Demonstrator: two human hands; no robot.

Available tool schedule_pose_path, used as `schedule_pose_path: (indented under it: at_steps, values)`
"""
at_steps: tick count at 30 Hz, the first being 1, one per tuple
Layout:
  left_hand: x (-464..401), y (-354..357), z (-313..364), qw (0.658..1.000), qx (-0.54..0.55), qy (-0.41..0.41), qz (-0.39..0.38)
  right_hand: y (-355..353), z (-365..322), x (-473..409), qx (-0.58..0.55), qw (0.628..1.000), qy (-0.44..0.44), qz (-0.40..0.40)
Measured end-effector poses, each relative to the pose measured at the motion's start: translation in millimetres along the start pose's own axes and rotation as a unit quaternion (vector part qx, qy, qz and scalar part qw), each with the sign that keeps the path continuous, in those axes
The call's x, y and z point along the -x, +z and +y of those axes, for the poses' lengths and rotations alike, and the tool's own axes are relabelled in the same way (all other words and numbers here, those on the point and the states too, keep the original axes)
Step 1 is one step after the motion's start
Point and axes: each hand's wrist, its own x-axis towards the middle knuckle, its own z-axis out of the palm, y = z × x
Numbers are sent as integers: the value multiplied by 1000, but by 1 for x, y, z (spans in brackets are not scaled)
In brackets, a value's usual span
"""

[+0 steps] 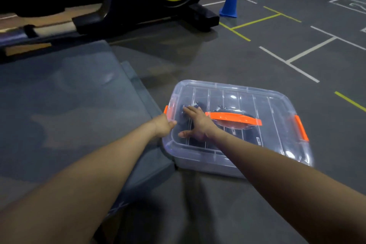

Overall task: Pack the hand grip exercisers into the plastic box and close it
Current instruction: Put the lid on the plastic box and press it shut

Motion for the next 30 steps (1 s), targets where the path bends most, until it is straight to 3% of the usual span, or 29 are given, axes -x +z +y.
schedule_pose_path:
  at_steps: [4, 9, 17, 30]
  values:
    - [0, 1, 0, 996, 85, -7, -8, -1, 0, 1, -7, 1000, 3, -6]
    - [0, 0, -3, 987, 142, -39, 58, -1, 1, 1, -16, 1000, 5, -9]
    - [3, 3, -8, 983, 141, -22, 116, -2, 1, 1, -15, 1000, 5, -16]
    - [12, 0, 0, 984, 109, 48, 130, -2, 0, 2, -11, 1000, 3, -18]
